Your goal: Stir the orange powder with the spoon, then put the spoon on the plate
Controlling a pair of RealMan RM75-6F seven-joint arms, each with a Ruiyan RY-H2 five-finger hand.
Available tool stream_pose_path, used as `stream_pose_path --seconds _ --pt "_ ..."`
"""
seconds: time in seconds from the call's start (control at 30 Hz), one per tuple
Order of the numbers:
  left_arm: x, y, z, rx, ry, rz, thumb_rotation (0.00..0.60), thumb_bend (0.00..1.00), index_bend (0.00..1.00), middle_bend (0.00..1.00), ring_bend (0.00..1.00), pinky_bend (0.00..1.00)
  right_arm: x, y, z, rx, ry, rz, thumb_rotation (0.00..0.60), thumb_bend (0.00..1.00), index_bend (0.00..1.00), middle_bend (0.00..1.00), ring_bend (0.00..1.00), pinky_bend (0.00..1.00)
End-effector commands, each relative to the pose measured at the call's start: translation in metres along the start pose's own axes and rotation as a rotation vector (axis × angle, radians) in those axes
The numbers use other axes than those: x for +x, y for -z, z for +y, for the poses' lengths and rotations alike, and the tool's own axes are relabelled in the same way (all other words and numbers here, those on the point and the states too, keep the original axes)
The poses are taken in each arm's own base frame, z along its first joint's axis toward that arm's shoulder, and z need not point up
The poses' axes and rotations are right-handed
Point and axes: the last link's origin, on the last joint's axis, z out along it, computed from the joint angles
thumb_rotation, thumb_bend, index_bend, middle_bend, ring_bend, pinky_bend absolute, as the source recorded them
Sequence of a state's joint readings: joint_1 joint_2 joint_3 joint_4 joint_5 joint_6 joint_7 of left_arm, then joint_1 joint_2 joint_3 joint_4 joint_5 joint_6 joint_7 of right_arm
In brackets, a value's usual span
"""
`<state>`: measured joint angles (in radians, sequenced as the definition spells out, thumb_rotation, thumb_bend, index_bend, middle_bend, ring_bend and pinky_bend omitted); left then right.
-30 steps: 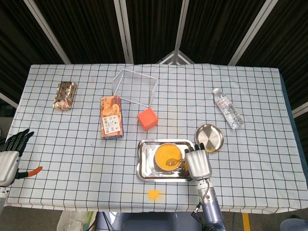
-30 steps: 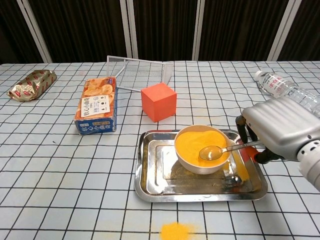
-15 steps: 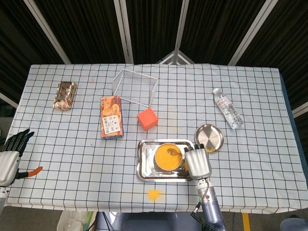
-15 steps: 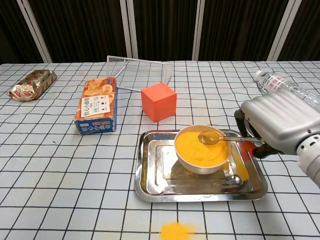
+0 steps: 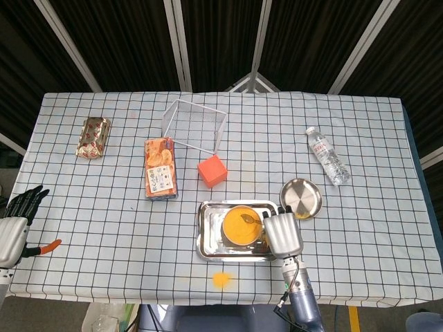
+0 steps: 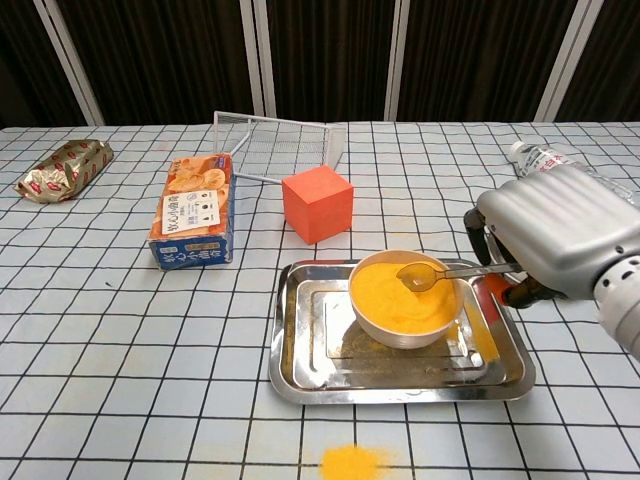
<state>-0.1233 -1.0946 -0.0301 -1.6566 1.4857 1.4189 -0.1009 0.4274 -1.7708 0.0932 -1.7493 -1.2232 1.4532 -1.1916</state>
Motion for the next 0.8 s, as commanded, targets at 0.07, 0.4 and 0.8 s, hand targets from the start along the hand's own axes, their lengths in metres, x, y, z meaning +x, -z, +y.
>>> stream_pose_path --seconds 0.07,0.4,0.8 --pt "0.000 0.000 0.000 0.001 0.001 0.000 0.600 0.00 0.00 0.00 0.00 0.00 0.005 0.001 0.001 0.006 0.010 0.006 0.600 0.58 0.77 0.69 0.54 0.47" --pt "0.000 0.000 0.000 0.002 0.001 -0.003 0.600 0.00 0.00 0.00 0.00 0.00 0.010 0.009 0.002 0.027 0.019 0.004 0.600 0.61 0.81 0.71 0.55 0.49" --pt "0.000 0.000 0.000 0.003 0.002 -0.004 0.600 0.00 0.00 0.00 0.00 0.00 0.018 0.008 -0.004 0.041 -0.038 0.036 0.600 0.62 0.81 0.71 0.55 0.49"
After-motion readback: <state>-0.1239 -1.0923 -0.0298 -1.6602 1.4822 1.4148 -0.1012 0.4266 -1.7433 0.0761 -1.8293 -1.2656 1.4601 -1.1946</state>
